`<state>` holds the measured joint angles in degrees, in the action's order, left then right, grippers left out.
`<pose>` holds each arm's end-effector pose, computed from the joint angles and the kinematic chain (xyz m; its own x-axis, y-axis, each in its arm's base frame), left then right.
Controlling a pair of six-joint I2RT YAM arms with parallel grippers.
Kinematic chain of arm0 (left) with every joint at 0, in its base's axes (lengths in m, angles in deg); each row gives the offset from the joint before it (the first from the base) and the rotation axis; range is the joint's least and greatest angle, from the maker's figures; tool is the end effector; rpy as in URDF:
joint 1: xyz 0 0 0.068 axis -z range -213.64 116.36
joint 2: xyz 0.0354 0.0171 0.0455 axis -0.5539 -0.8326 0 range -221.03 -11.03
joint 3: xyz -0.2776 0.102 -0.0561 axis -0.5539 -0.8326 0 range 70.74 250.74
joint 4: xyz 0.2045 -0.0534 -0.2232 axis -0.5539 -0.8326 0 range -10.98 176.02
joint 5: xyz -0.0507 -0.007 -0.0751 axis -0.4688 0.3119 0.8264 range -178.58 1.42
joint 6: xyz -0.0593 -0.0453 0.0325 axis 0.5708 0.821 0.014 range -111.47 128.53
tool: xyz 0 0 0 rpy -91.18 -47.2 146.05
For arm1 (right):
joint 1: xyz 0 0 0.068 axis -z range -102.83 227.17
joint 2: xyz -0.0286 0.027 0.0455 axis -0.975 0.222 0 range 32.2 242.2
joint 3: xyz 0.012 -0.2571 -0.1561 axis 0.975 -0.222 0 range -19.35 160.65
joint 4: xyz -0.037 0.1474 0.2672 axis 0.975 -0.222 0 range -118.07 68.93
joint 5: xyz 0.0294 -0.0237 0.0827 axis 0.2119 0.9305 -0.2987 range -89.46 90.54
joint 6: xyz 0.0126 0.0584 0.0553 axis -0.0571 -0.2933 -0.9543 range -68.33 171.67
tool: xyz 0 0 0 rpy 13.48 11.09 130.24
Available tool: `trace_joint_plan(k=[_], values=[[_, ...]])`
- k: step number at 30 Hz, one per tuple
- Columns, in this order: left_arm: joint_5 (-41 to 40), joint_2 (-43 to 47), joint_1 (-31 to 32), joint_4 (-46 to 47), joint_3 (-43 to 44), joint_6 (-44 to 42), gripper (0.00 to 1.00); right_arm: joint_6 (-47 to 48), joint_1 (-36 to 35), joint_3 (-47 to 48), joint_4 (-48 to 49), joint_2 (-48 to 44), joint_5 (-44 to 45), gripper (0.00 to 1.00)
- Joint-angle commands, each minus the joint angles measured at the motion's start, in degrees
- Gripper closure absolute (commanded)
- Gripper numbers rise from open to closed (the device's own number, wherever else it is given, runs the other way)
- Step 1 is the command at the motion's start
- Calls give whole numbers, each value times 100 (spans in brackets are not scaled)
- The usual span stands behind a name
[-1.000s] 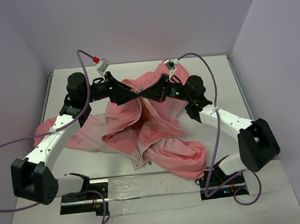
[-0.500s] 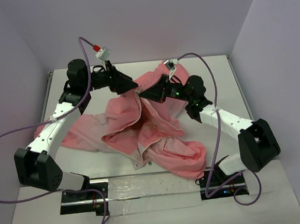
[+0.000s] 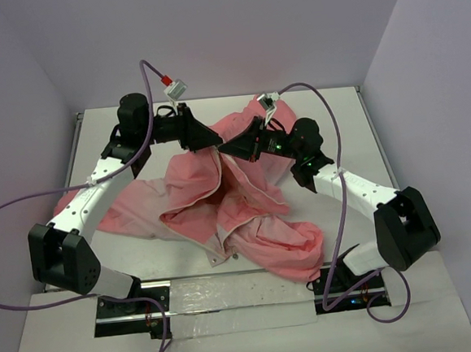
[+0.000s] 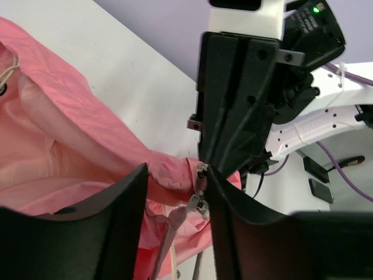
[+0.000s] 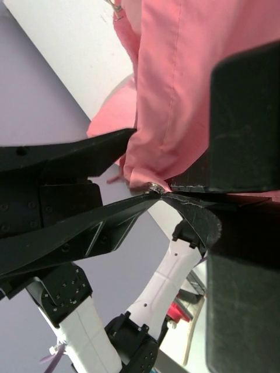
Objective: Zip up the jacket
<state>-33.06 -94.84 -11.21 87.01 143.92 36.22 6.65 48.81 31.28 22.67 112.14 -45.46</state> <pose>0.3478 -0.2065 0.3905 -0.5865 -0.0425 -0.8089 0.7845 0.2187 -0.5803 0.3044 0.2220 0.3414 -0.5121 0.2819 -0.8114 -0.8217 0.1144 0.5583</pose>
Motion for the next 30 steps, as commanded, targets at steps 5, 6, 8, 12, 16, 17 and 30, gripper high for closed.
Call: trace_joint_plan(k=[5, 6, 8, 12, 16, 17, 30], values=[[158, 67, 49, 277, 153, 73, 90, 88, -47, 298, 228, -210, -67, 100], [161, 60, 51, 273, 161, 84, 98, 102, -53, 298, 204, -213, -67, 100], [132, 72, 51, 298, 144, 129, 100, 124, -50, 298, 105, -230, -57, 100], [-297, 102, 45, 94, 179, 207, 100, 467, -32, 348, -423, -335, 88, 57], [-630, 87, 43, 15, 147, 276, 100, 949, -12, 465, -1206, -646, 450, 15], [-647, 106, 43, 30, 114, 308, 100, 1101, -13, 485, -1504, -685, 527, 12], [-956, 173, 43, 287, 69, 632, 100, 1189, -1053, 711, -2948, -1400, 3119, 52]])
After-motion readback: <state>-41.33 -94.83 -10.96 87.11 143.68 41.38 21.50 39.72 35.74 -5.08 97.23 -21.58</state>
